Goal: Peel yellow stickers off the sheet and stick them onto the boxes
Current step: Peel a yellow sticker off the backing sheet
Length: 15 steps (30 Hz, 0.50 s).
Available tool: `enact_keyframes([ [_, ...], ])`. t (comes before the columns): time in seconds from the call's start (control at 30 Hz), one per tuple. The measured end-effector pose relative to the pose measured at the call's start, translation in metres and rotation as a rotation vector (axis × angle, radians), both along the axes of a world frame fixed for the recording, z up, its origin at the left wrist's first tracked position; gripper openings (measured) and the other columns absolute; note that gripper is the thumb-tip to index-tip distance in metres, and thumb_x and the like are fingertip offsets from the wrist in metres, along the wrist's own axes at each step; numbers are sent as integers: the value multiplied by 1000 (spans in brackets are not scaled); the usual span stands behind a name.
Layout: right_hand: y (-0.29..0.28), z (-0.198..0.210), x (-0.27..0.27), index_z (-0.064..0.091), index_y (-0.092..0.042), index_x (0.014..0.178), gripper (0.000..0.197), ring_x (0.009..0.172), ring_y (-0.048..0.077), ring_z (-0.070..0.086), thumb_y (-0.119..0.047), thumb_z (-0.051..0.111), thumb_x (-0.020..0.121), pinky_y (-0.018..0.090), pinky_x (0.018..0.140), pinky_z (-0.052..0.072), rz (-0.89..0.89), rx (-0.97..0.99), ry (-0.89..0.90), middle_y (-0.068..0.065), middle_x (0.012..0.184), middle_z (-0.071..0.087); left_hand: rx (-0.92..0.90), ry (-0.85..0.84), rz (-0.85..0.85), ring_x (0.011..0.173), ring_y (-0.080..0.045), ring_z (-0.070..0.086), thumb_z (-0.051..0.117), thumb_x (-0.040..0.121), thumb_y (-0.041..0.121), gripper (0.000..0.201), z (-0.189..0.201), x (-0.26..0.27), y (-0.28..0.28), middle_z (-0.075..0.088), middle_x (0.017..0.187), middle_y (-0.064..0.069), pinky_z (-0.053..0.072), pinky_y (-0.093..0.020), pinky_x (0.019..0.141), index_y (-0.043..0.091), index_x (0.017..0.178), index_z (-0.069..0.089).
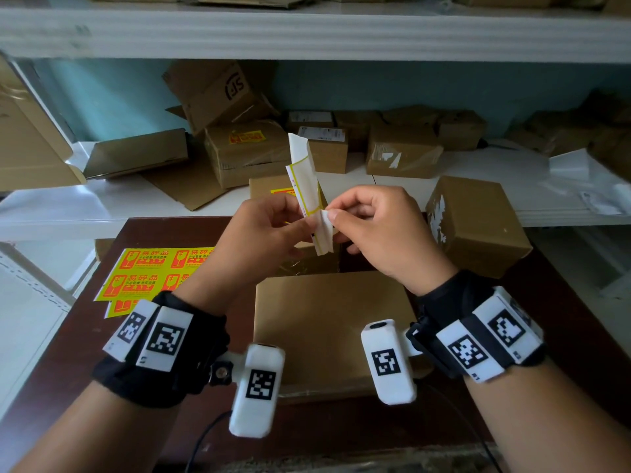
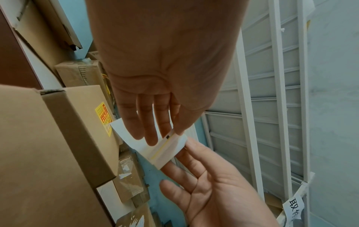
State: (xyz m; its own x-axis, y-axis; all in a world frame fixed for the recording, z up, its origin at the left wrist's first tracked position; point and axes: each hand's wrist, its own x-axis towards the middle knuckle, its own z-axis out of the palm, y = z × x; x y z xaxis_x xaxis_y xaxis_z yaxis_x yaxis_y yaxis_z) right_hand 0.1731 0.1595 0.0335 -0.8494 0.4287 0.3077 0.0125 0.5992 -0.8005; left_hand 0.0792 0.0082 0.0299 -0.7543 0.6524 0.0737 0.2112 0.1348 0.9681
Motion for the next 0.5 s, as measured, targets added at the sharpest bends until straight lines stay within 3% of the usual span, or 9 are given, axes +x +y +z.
enact_keyframes([
  [0.2,0,1,0,70,-28,89,10,74,7,72,-23,64,95,43,72,63,2,-31,-5,-7,75,75,5,-31,12,87,-23,75,64,95,13,16,4,1,-1,75,97,-13,62,-41,76,2,106,67],
  [0.37,1,0,0,67,-26,90,10,75,15,72,-22,60,96,47,69,62,-16,-64,-11,-4,79,74,12,-71,27,85,-27,75,60,97,10,16,4,-1,-2,76,96,-12,61,-46,79,2,110,66],
  [0.5,2,2,1,65,-21,91,11,77,16,71,-19,57,98,38,64,63,-9,-134,-19,-2,82,73,14,-80,39,81,-25,73,59,97,9,17,5,-1,-2,76,94,-12,62,-43,74,3,111,66],
])
